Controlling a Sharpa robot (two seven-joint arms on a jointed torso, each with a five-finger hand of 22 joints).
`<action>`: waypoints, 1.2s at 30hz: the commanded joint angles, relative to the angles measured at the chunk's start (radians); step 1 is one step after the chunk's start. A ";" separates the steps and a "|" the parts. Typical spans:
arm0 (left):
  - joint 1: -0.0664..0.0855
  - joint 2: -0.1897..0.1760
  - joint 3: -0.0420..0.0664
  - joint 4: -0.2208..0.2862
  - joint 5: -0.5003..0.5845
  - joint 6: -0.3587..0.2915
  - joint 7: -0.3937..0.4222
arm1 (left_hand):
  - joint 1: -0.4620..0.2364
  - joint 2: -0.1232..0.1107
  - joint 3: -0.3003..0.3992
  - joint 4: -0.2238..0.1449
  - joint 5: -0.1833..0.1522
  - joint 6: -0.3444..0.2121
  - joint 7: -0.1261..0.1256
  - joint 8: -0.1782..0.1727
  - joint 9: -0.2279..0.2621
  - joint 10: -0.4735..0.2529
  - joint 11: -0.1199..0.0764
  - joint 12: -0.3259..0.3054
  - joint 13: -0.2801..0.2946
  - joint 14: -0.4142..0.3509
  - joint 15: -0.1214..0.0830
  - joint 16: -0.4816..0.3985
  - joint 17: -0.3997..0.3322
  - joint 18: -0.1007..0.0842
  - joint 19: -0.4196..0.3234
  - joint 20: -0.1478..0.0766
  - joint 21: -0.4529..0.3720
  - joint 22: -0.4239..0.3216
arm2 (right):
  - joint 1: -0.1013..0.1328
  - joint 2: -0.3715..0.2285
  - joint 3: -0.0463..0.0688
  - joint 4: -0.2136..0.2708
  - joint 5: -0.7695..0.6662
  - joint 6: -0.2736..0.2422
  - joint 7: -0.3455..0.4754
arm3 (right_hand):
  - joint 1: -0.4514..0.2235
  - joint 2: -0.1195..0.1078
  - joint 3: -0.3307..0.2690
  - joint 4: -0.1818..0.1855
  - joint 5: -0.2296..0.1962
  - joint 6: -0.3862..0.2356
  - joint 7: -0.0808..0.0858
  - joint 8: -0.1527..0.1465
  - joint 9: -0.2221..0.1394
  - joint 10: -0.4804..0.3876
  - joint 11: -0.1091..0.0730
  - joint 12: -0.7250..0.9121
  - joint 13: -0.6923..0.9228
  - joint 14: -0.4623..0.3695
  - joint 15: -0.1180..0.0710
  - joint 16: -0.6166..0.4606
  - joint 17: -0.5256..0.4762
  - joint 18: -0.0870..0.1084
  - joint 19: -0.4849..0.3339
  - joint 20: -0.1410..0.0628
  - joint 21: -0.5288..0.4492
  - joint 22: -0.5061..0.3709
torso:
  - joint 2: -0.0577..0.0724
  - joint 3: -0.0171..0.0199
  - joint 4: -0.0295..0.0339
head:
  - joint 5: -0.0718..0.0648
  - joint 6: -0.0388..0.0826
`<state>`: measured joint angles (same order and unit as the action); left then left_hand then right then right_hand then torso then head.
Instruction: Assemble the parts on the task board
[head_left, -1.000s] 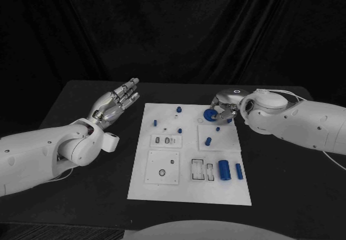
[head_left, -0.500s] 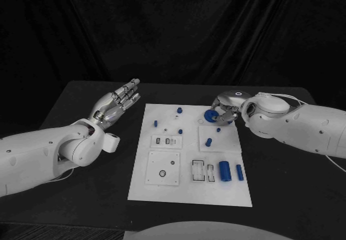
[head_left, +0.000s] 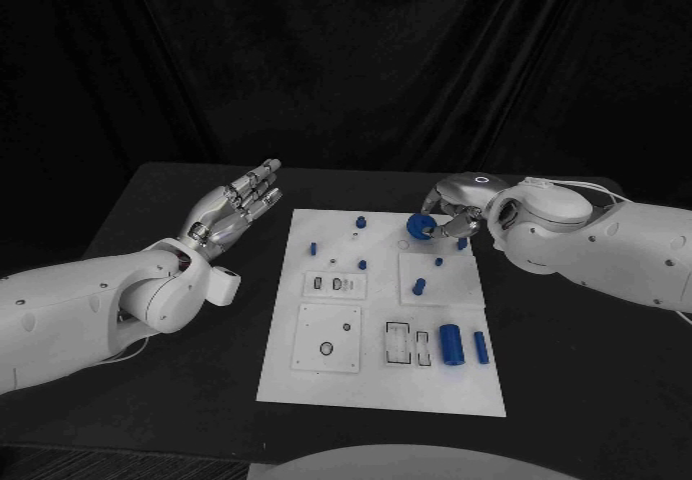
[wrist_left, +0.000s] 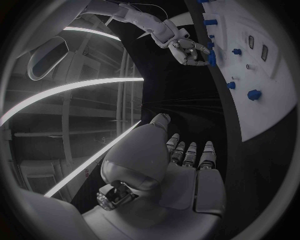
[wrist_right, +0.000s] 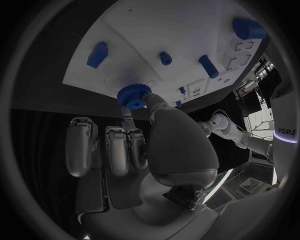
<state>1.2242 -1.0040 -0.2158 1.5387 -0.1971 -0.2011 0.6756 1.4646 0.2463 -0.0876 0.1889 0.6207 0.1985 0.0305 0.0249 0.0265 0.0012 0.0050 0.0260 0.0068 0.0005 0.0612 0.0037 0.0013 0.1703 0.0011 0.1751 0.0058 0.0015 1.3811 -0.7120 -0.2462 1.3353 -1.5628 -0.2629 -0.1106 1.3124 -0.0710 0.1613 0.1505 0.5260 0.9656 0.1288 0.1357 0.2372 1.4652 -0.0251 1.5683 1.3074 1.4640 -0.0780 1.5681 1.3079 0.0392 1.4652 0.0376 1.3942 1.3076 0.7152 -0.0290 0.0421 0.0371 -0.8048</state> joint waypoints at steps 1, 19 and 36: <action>0.001 0.002 0.001 0.000 0.000 0.008 0.030 | 0.006 0.004 0.004 0.000 0.004 -0.001 0.009 0.003 0.001 0.001 0.004 0.001 0.000 0.000 0.003 -0.004 -0.001 0.010 -0.001 0.008 -0.006 -0.002 | 0.006 0.002 0.000 0.018 -0.007 -0.017 -0.030 | -0.002 0.006 0.001 0.006 0.004 0.122 -0.081 0.053 0.102 0.106 0.000 0.003 0.263 0.107 -0.006 0.003 0.263 0.001 0.020 -0.008 0.006 0.210 | 0.000 -0.0008 0.0001 | 0.000 0.002; 0.001 0.021 0.001 -0.010 0.000 0.013 0.029 | 0.004 0.001 0.009 -0.003 0.003 -0.001 0.010 0.003 0.001 0.001 0.007 0.003 0.001 0.000 0.003 -0.004 -0.001 0.010 -0.001 0.009 -0.006 -0.002 | 0.006 0.156 0.001 -0.039 -0.007 0.029 -0.011 | -0.006 0.003 0.007 0.009 0.007 0.111 -0.074 0.042 0.101 0.106 0.007 0.003 0.263 0.107 -0.001 0.003 0.263 -0.002 0.028 -0.005 0.020 0.214 | 0.001 0.0013 0.0009 | -0.011 0.004; 0.001 0.029 0.001 -0.011 0.000 0.014 0.025 | 0.002 0.000 0.011 -0.004 0.003 -0.002 0.011 0.003 0.001 0.001 0.008 0.004 0.001 0.000 0.004 -0.004 -0.001 0.010 -0.001 0.009 -0.006 -0.002 | -0.010 0.262 0.001 -0.125 -0.007 0.059 0.004 | -0.006 0.002 0.015 0.006 -0.009 0.098 -0.066 0.029 0.099 0.106 0.013 0.003 0.263 0.107 0.005 0.003 0.263 -0.003 0.029 -0.001 0.021 0.215 | 0.002 0.0014 0.0014 | -0.009 -0.002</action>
<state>1.2241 -0.9771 -0.2159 1.5257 -0.1972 -0.1968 0.6758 1.4646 0.2463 -0.0820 0.1834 0.6206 0.1948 0.0341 0.0249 0.0264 0.0012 0.0051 0.0260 0.0068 0.0004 0.0610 0.0037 0.0009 0.1703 -0.0024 0.1786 0.0058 0.0017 1.3742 -0.4531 -0.2461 1.2153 -1.5634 -0.2253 -0.1113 1.3067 -0.0772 0.1701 0.1557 0.5210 0.9658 0.1285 0.1704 0.2376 1.4649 -0.0175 1.5683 1.3074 1.4641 -0.0774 1.5681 1.3078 0.0392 1.4652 0.0377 1.4135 1.3073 0.7165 -0.0277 0.0425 0.0277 -0.8055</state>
